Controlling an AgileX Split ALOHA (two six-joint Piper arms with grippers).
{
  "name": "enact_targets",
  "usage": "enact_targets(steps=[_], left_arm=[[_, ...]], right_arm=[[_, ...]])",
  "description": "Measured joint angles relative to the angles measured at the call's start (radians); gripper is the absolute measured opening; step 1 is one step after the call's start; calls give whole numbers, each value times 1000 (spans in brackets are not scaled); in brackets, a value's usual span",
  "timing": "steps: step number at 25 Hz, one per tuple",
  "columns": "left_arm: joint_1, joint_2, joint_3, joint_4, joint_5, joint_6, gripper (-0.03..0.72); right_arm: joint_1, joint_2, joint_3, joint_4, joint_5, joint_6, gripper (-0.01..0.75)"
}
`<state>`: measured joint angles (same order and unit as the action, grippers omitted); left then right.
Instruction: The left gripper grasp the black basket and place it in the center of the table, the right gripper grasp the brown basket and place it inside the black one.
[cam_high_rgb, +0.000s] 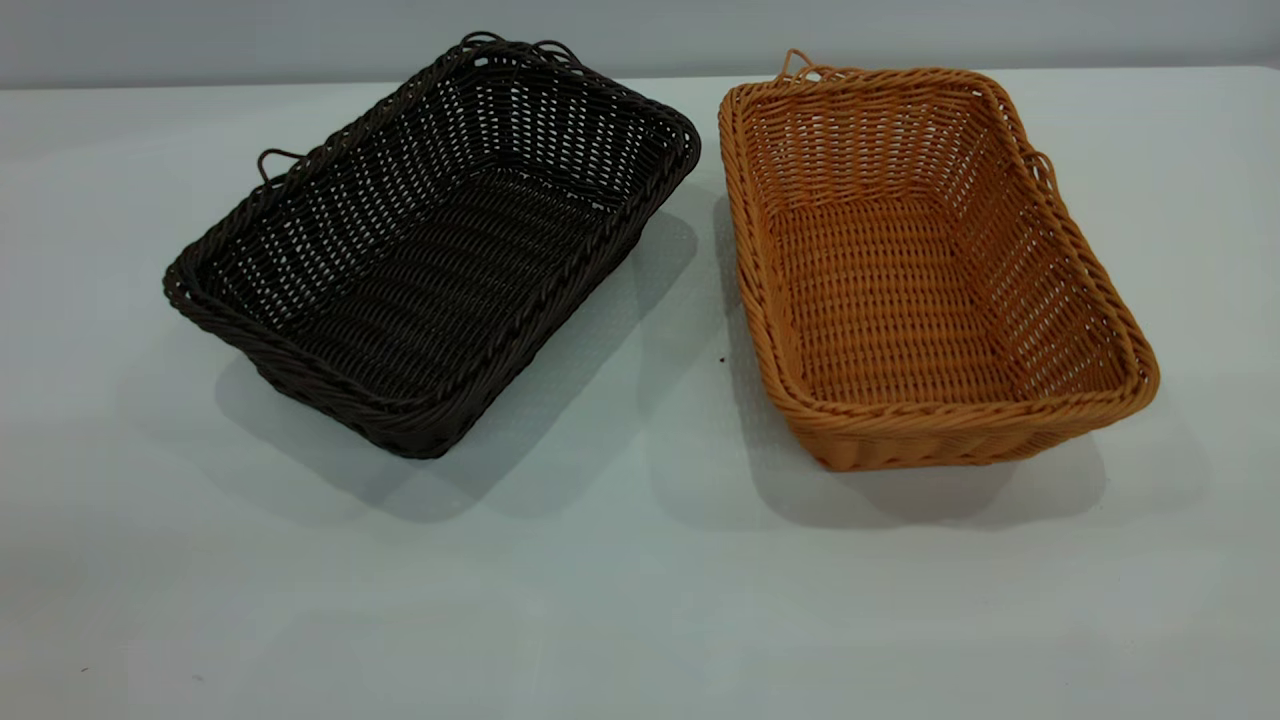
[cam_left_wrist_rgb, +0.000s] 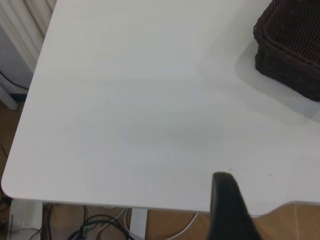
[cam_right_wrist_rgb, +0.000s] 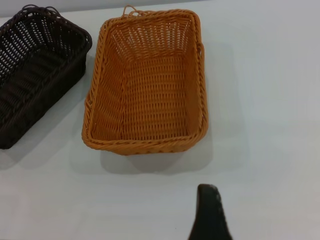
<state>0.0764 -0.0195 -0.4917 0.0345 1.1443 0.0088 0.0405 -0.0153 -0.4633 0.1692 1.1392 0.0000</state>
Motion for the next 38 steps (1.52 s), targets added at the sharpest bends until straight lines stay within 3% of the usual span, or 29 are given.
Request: enact_targets(steps=[17, 24, 32, 38], left_arm=[[0, 0, 0, 0, -53, 0, 390], [0, 264, -28, -7, -147, 0, 400], [0, 835, -185, -8, -368, 20, 535], [0, 1144, -302, -59, -539, 87, 545]], right_arm=[[0, 0, 0, 4, -13, 36, 461], [0, 272, -1, 49, -32, 0, 614], [0, 742, -10, 386, -225, -228, 615], [20, 1115, -19, 718, -274, -387, 601]])
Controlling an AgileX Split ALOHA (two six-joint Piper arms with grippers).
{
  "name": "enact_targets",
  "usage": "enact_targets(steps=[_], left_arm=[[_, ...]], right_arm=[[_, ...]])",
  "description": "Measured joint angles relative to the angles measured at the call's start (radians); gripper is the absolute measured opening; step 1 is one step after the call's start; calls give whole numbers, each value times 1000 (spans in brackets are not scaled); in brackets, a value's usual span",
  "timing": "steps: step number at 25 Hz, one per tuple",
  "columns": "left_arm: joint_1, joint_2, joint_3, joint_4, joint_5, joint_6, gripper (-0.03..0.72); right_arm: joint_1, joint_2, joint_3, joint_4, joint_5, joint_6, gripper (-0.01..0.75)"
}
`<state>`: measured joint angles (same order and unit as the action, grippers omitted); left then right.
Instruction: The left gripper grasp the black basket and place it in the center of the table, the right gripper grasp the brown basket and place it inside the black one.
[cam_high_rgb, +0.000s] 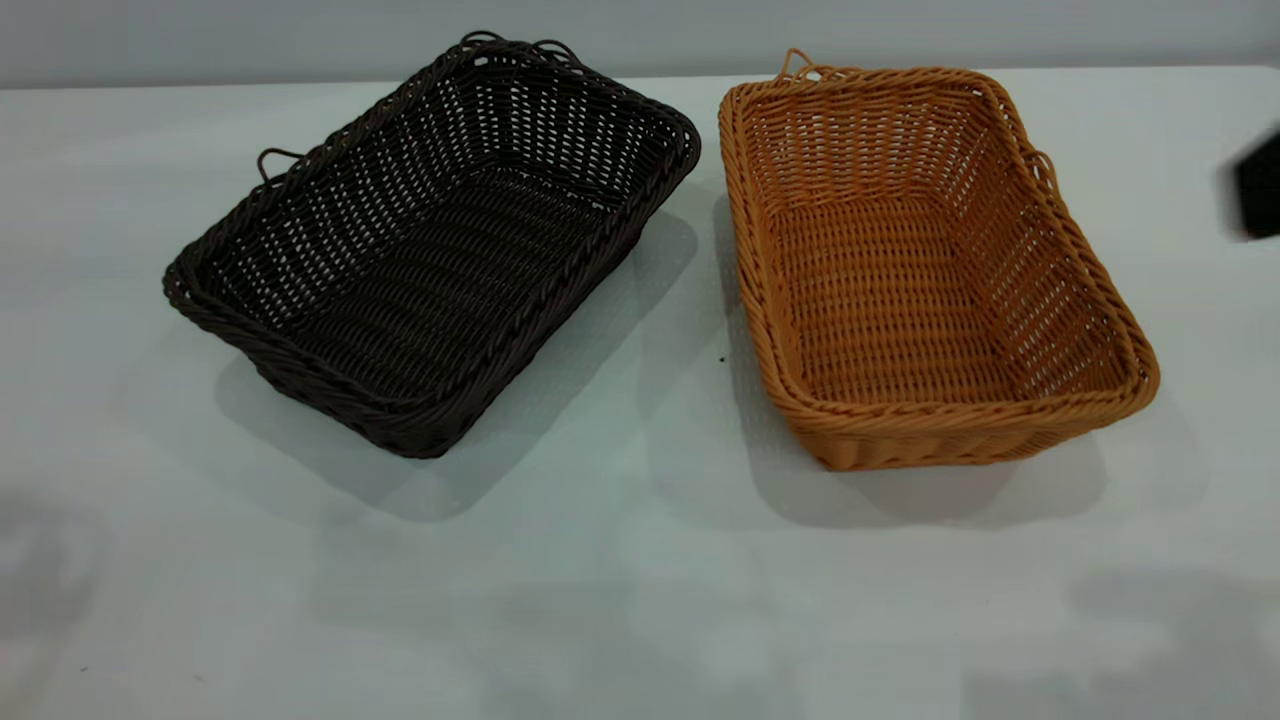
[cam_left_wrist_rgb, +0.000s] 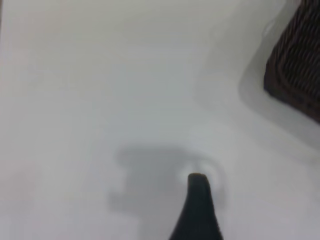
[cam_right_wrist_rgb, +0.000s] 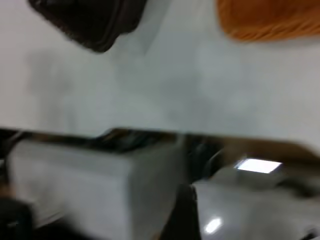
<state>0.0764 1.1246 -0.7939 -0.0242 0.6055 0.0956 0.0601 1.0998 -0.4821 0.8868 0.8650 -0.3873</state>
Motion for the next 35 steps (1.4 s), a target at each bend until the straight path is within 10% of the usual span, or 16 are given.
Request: enact_targets(steps=[9, 14, 35], left_arm=[[-53, 270, -83, -269, -163, 252, 546], [-71, 351, -123, -299, -154, 281, 546], [-82, 721, -433, -319, -45, 297, 547]], right_arm=[[249, 520, -7, 504, -191, -56, 590], [269, 718, -43, 884, -267, -136, 590], [279, 980, -221, 933, -646, 367, 586]])
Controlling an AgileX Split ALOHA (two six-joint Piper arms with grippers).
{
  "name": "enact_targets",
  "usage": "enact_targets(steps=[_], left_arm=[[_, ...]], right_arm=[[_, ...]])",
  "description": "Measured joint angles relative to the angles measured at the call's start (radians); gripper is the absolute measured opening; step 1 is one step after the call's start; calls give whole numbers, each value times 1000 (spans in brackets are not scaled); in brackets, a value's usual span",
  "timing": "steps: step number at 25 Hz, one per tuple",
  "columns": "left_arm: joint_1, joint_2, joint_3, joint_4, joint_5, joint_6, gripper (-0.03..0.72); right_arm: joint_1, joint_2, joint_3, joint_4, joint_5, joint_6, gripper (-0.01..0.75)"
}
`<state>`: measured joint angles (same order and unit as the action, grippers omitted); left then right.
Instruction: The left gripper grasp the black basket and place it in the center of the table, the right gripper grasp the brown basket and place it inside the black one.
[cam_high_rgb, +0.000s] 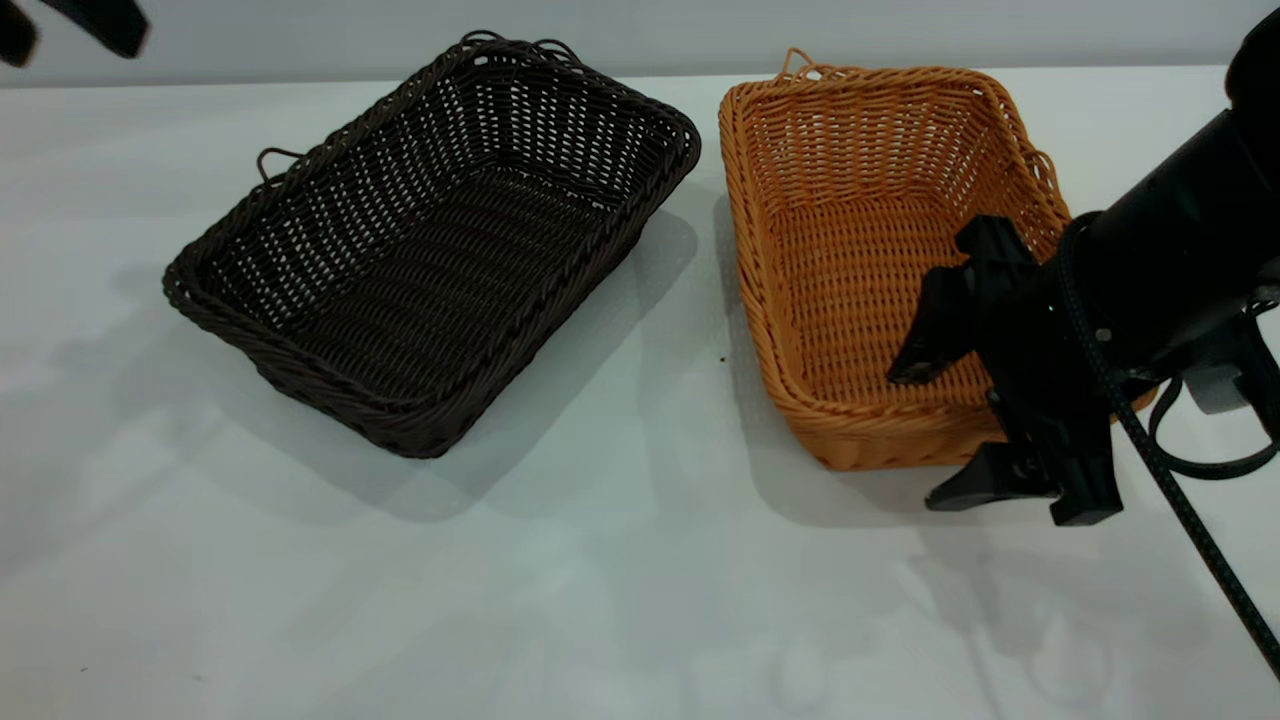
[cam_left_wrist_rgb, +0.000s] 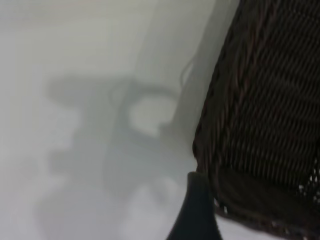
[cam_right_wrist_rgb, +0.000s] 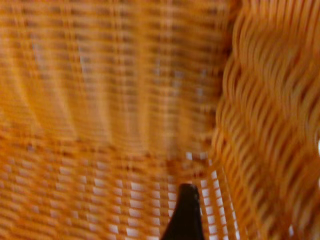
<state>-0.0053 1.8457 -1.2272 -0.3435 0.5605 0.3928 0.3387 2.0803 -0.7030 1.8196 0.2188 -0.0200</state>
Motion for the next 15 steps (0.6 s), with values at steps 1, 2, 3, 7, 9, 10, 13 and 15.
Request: enact_targets(steps=[1, 2, 3, 7, 9, 10, 13, 15], left_arm=[[-8, 29, -25, 0, 12, 0, 547], [-16, 65, -53, 1, 20, 3, 547], [-28, 99, -79, 1, 27, 13, 547], [-80, 235, -199, 1, 28, 70, 547], [-102, 302, -270, 1, 28, 89, 547], [-112, 337, -307, 1, 28, 99, 547], [-138, 429, -400, 1, 27, 111, 547], [-150, 484, -448, 1, 27, 114, 547]], right_arm=[[0, 1, -1, 1, -18, 12, 586], [0, 1, -1, 1, -37, 20, 586], [0, 1, -1, 2, -49, 29, 586], [0, 3, -1, 2, -55, 37, 580], [0, 3, -1, 2, -57, 37, 569], [0, 3, -1, 2, -57, 37, 560], [0, 3, -1, 2, -57, 37, 528], [0, 3, -1, 2, -57, 37, 501]])
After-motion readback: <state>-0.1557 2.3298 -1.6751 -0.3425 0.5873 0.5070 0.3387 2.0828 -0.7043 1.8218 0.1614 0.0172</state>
